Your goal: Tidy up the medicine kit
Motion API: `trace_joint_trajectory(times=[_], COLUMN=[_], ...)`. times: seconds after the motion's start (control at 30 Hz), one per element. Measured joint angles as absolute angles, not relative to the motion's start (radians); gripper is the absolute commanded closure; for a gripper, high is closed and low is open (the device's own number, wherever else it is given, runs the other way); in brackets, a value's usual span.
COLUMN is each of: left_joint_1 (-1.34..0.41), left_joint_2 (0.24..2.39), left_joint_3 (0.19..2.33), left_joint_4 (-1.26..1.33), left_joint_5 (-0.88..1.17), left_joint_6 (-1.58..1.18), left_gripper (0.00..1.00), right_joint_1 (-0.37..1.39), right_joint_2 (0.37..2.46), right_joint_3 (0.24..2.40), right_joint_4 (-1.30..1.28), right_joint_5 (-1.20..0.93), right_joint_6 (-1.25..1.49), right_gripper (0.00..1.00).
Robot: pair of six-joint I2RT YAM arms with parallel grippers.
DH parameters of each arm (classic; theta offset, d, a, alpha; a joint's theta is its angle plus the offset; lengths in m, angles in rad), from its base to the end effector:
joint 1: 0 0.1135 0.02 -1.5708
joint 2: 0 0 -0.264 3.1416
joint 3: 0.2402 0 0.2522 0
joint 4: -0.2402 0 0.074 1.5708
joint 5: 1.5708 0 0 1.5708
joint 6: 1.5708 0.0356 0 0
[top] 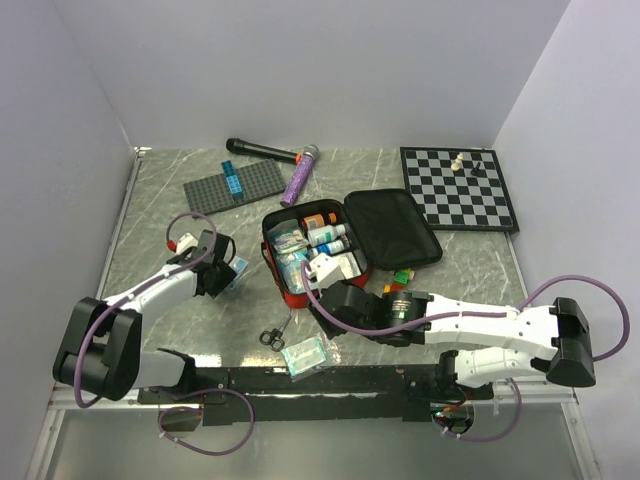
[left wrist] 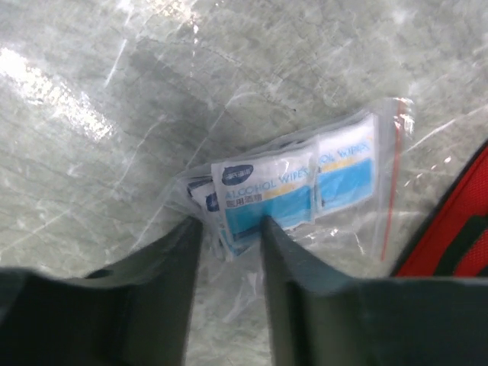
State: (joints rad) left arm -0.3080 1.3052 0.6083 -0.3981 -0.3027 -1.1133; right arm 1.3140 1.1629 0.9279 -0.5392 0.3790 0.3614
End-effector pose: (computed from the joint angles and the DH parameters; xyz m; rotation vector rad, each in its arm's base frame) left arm 0.2191 -0.0586 0.1610 -1.1014 2.3419 -0.1101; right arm 0.0747 0.2327 0.2823 -0.8924 2.1359 0.4253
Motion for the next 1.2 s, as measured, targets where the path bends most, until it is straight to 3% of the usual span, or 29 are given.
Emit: trace_joint_trajectory(times=[0.13, 0.23, 0.47, 0.6, 0.83, 1.03, 1.2], left_joint_1=[-0.308, -0.308, -0.308, -0.307, -0.369, -0.53, -0.559], left_joint_2=[1.3, 1.245, 0.89, 0.83, 1.087, 1.4, 1.562], left_joint_3=[0.61, 0.614, 0.695, 0.765, 0.883, 1.073, 1.179], left_joint_4=[-0.398, -0.431, -0.5, -0.442, -0.31, -0.278, -0.291], left_joint_5=[-0.302, -0.302, -0.311, -0.268, -0.104, -0.092, -0.129], left_joint_6=[-1.113, -1.109, -1.055, -0.98, -0.852, -0.794, -0.772], left_gripper=[0.9, 0.99, 0.99, 0.99, 0.99, 0.99, 0.99], right_joint_1=[1.31, 1.308, 1.302, 1.297, 1.271, 1.245, 1.234], right_joint_2=[1.15, 1.114, 1.037, 1.029, 1.002, 0.964, 0.941], right_joint_3=[0.916, 0.908, 0.908, 0.908, 0.908, 0.899, 0.886], right_joint_4=[-0.542, -0.547, -0.543, -0.54, -0.543, -0.556, -0.576], right_joint_5=[0.385, 0.397, 0.44, 0.462, 0.495, 0.508, 0.509], right_joint_6=[0.36, 0.36, 0.353, 0.34, 0.313, 0.313, 0.317], right_gripper=[0.42, 0.42, 0.43, 0.43, 0.43, 0.43, 0.43])
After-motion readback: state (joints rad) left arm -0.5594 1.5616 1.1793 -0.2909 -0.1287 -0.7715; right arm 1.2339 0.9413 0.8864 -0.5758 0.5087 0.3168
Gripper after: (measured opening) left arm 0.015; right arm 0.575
